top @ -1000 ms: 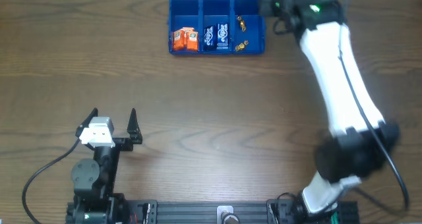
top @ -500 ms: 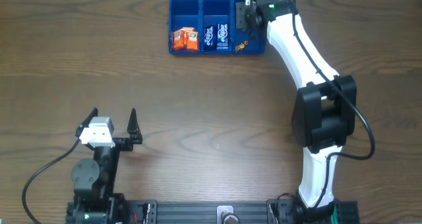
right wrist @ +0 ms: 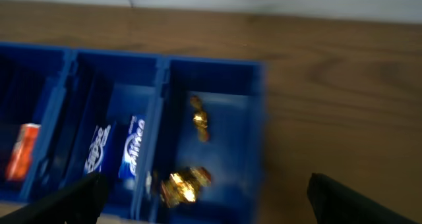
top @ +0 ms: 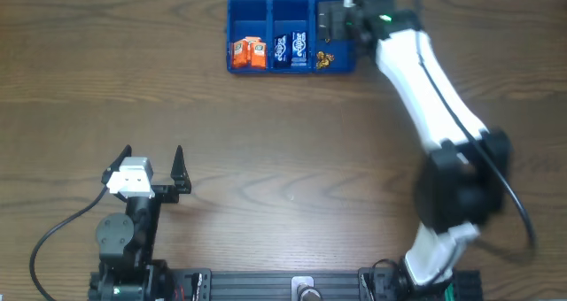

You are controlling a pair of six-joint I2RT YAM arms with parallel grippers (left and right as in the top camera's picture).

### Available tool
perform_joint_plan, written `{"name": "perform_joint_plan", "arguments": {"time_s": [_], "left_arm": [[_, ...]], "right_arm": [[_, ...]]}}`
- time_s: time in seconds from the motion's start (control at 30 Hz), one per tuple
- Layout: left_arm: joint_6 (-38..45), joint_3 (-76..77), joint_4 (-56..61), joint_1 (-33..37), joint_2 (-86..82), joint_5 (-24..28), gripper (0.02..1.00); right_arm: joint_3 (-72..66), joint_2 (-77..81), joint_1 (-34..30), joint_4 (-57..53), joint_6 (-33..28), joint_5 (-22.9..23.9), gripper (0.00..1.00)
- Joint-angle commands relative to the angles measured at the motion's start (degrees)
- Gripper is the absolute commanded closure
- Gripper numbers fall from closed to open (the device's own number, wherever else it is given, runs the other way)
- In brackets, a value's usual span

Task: Sort Candies Into Trays

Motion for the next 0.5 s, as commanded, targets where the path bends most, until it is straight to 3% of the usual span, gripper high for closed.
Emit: {"name": "perform_joint_plan", "arguments": {"time_s": [0.03,0.27,0.4,0.5], "left_arm": [[0.9,-1.0,-2.0,0.2,-0.3,1.0,0.02],[0.9,-1.0,-2.0,0.2,-0.3,1.0,0.02],[0.9,-1.0,-2.0,0.2,-0.3,1.0,0.02],[0.9,-1.0,-2.0,0.2,-0.3,1.0,0.023]], "right_arm": [[-18.1,-24.2,-6.4,6.1,-2.9,2.1,0.001],[-54.7,-59.6,-11.5,20.7,-5.5,1.6,0.001],[-74.5,-80.8,-15.1,27.6,-5.4,-4.5,0.003],[-83.1,-94.0,-15.1,29.2,-5.4,-5.7,0.003]]}}
